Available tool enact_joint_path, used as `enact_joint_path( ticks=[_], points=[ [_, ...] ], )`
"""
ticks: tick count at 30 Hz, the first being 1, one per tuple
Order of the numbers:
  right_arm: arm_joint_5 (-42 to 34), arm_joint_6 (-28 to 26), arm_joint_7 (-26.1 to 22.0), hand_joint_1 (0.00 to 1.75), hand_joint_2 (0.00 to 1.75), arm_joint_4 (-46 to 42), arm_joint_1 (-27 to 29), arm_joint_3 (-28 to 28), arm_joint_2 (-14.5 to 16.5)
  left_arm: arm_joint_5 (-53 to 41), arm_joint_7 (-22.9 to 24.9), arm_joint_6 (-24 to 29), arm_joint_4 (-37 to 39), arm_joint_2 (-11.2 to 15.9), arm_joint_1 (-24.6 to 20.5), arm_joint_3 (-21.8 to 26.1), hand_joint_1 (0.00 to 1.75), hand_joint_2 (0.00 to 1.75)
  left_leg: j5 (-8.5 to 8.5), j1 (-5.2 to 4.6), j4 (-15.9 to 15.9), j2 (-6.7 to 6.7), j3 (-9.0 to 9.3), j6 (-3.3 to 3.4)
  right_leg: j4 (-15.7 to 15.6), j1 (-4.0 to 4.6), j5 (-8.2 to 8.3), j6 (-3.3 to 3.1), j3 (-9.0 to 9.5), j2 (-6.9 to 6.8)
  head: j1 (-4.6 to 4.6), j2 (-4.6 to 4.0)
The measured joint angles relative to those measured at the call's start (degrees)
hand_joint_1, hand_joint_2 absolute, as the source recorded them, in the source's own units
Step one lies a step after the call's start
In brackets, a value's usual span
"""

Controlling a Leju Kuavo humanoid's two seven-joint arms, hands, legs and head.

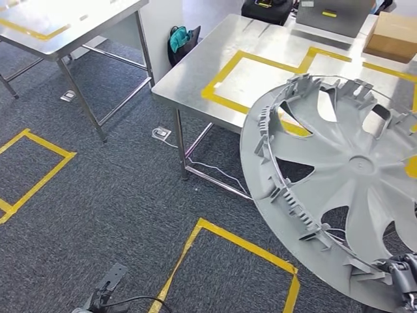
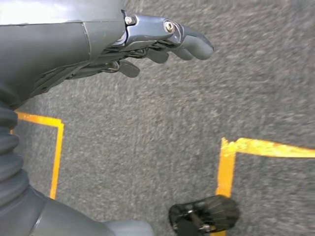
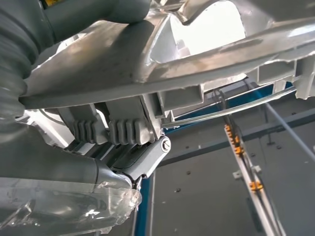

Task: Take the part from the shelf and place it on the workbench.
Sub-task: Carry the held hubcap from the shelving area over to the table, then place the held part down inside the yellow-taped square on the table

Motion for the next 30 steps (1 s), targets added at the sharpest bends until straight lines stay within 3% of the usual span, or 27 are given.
enact_joint_path(
  ticks=[2,3,5,6,8,11,12,13,14,16,17,18,20,21,23,24,25,27,28,29,30],
  points=[
    [0.0,0.0,0.0,1.75,1.75,0.0,-0.1,0.0,0.0,0.0,0.0,0.0,0.0,0.1,0.0,0.0,0.0,1.75,-1.31,-0.25,-0.1,0.83,1.39,-0.62,-4.6,0.2,3.21,-0.73,1.18,-1.79,-0.04,0.0],
    [0.0,0.0,0.0,1.75,1.75,0.0,-0.1,0.0,0.0,0.0,0.0,0.0,0.0,0.1,0.0,0.0,0.0,1.75,-1.68,-0.37,-0.1,1.22,1.88,-1.0,-5.2,0.3,3.53,-1.2,1.23,-1.94,-0.08,0.0],
    [0.0,0.0,0.1,1.75,1.75,0.0,0.0,0.0,0.0,0.0,0.0,0.0,0.0,0.0,-0.1,-0.1,0.0,1.75,-1.85,-0.33,0.2,1.62,2.42,-1.69,-5.5,0.22,3.35,-2.07,1.94,-0.5,-0.19,0.0],
    [0.0,0.0,0.1,1.75,1.75,0.0,0.0,0.0,0.0,0.0,0.0,0.0,0.0,0.0,-0.2,-0.1,0.0,1.75,-1.62,-0.24,1.4,1.16,2.06,-1.96,-5.7,0.04,3.34,-2.36,2.27,0.14,-0.24,0.0],
    [0.0,0.0,0.1,1.75,1.75,0.0,0.0,0.0,0.0,0.0,0.0,0.0,0.0,0.0,-0.4,-0.2,0.0,1.75,-1.95,-0.1,6.7,-0.33,-1.07,-2.41,-6.1,-0.36,3.08,-2.89,3.29,1.33,-0.4,0.0],
    [0.0,0.0,0.1,1.75,1.75,0.0,-0.1,0.0,0.0,0.0,0.0,0.0,0.0,0.0,-0.1,-0.2,0.0,1.75,-6.32,-0.01,15.6,-1.31,-8.28,-2.83,-6.6,-0.68,2.23,-3.29,4.51,3.59,-0.51,0.0],
    [0.0,0.0,0.1,1.75,1.75,0.0,-0.1,0.0,0.0,0.0,0.0,0.0,0.0,0.0,-0.1,-0.2,0.0,1.75,-7.4,0.01,16.3,-1.38,-9.8,-2.87,-6.7,-0.76,1.83,-3.26,5.06,4.42,-0.5,0.0],
    [0.0,0.0,0.1,1.75,1.75,0.0,-0.1,0.0,0.0,0.0,0.0,0.0,0.0,0.0,-0.1,-0.2,0.0,1.75,-7.24,0.02,15.4,-1.5,-10.48,-2.88,-6.7,-0.86,1.37,-3.15,5.72,5.23,-0.51,0.0],
    [0.0,0.0,0.1,1.75,1.75,0.0,0.0,0.0,0.0,0.0,0.0,0.0,0.0,0.0,-0.1,-0.2,0.0,1.75,-5.53,0.05,13.0,-1.8,-10.38,-2.87,-6.7,-0.99,0.86,-2.97,6.44,6.02,-0.5,0.0],
    [0.0,0.0,0.2,1.75,1.75,0.0,-0.1,0.0,0.0,0.1,0.0,0.0,0.0,0.1,0.0,-0.2,0.0,1.75,0.48,0.32,5.9,-3.71,-9.34,-2.88,-6.6,-1.18,-0.3,-2.37,7.68,7.52,-0.64,0.0],
    [0.0,0.0,0.3,1.75,1.75,0.0,-0.1,0.0,0.0,0.1,0.0,0.0,0.0,0.1,0.1,-0.2,0.0,1.75,2.58,0.41,3.2,-4.75,-8.82,-2.76,-6.7,-1.19,-0.97,-1.97,7.97,8.25,-0.77,0.0],
    [0.0,0.0,0.3,1.75,1.75,0.0,-0.2,0.1,0.0,0.1,0.0,0.0,0.0,0.1,0.1,-0.2,0.0,1.75,3.66,0.49,1.5,-5.51,-8.44,-2.52,-6.7,-1.18,-1.38,-1.54,8.44,8.9,-0.97,0.0],
    [0.0,0.0,0.5,1.75,1.75,0.0,-0.1,0.1,0.0,0.2,0.0,0.0,0.0,0.0,0.0,-0.3,0.0,1.75,3.71,0.48,0.7,-5.14,-7.51,-1.67,-6.8,-1.05,-1.75,-0.74,9.19,9.52,-1.18,0.0],
    [0.0,0.0,0.5,1.75,1.75,0.0,0.0,0.1,0.0,0.2,0.0,0.0,0.0,0.0,-0.1,-0.3,0.0,1.75,3.93,0.5,0.6,-4.54,-6.81,-1.2,-6.4,-0.95,-1.9,-0.43,9.61,8.65,-1.07,0.0],
    [0.0,0.0,0.6,1.75,1.75,0.0,-0.2,0.1,0.0,0.3,0.0,0.0,0.0,0.0,-0.2,-0.3,0.0,1.75,4.12,0.4,0.5,-3.19,-5.34,-0.27,-3.1,-0.7,-3.47,0.06,8.0,5.23,-0.54,0.0],
    [0.0,0.0,0.6,1.75,1.75,0.0,-0.3,0.1,0.0,0.4,0.0,0.0,0.0,0.1,-0.1,-0.3,0.0,1.75,3.83,0.22,0.4,-2.56,-4.84,0.09,0.1,-0.61,-4.68,0.21,6.15,3.44,-0.3,0.0],
    [0.0,0.0,0.6,1.75,1.75,0.0,-0.4,0.1,0.0,0.5,0.0,0.0,0.0,0.1,-0.1,-0.3,0.0,1.75,3.47,0.05,0.5,-1.94,-4.45,0.35,3.7,-0.58,-6.12,0.28,3.7,2.46,-0.22,0.0],
    [0.0,0.0,0.7,1.75,1.75,0.0,-0.5,0.1,0.0,0.5,0.0,0.0,0.0,0.1,-0.1,-0.3,0.0,1.75,2.56,-0.21,0.5,-0.77,-3.58,0.59,8.0,-0.54,-8.05,0.28,-0.24,1.99,-0.19,0.0],
    [0.0,0.0,0.7,1.75,1.75,0.0,-0.5,0.1,0.0,0.5,0.0,0.0,0.0,0.1,0.0,-0.3,0.0,1.75,2.03,-0.31,0.5,-0.23,-2.98,0.63,7.7,-0.5,-7.71,0.18,-0.99,1.9,-0.16,0.0],
    [0.0,0.0,0.7,1.75,1.75,0.0,-0.5,0.1,0.0,0.5,0.0,0.0,0.0,0.1,0.0,-0.3,0.0,1.75,1.46,-0.41,0.5,0.21,-2.22,0.63,5.6,-0.4,-6.12,-0.03,-0.81,1.71,-0.13,0.0],
    [0.0,0.0,0.7,1.75,1.75,0.0,-0.5,0.1,0.0,0.5,0.0,0.0,0.0,0.1,-0.1,-0.3,0.0,1.75,0.87,-0.5,0.5,0.62,-1.45,0.58,2.1,-0.2,-3.37,-0.45,0.08,1.24,-0.13,0.0]
  ],
)
